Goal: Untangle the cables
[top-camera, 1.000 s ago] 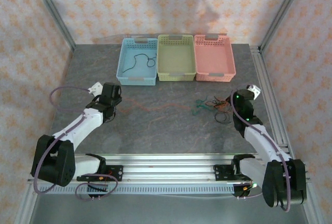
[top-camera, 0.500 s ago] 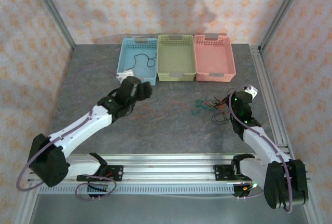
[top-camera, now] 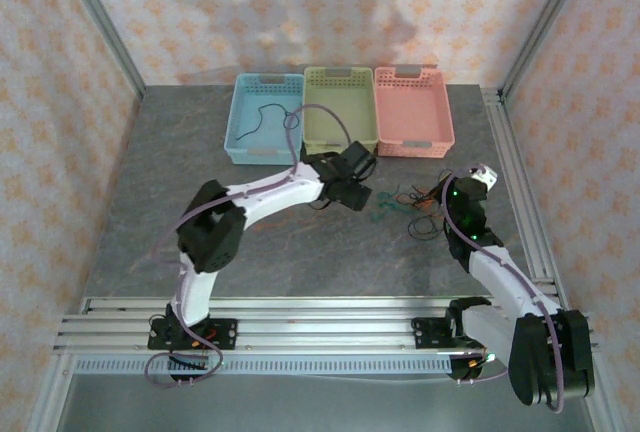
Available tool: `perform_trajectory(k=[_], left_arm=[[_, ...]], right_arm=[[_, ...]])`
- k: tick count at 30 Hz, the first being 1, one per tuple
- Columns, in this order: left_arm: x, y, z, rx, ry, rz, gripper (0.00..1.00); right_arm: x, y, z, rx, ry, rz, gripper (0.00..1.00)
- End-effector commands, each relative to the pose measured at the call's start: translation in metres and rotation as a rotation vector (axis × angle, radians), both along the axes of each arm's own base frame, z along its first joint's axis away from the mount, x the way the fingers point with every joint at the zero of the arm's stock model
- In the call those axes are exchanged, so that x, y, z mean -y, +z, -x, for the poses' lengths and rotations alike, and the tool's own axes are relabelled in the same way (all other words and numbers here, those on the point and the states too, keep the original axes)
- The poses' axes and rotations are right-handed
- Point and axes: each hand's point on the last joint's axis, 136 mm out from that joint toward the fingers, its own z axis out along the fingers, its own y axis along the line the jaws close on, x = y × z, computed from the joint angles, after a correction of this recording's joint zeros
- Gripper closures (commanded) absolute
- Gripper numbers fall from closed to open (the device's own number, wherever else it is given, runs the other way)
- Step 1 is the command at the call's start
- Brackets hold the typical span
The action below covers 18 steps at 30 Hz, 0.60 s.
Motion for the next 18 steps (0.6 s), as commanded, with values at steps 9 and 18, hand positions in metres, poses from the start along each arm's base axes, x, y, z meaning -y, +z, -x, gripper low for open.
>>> perform_trajectory(k=[9, 18], left_arm=[[-0.011, -0.030, 0.007, -0.100, -0.121, -0.220, 0.21], [0.006, -0.049, 0.000, -0.139, -0.221, -0.247, 0.22]], right_arm=[[-0.004, 0.005, -0.001, 0.041, 0.007, -0.034, 1.00], [-0.007, 0.001, -0.004, 0.031, 0.022, -0.045, 1.00]])
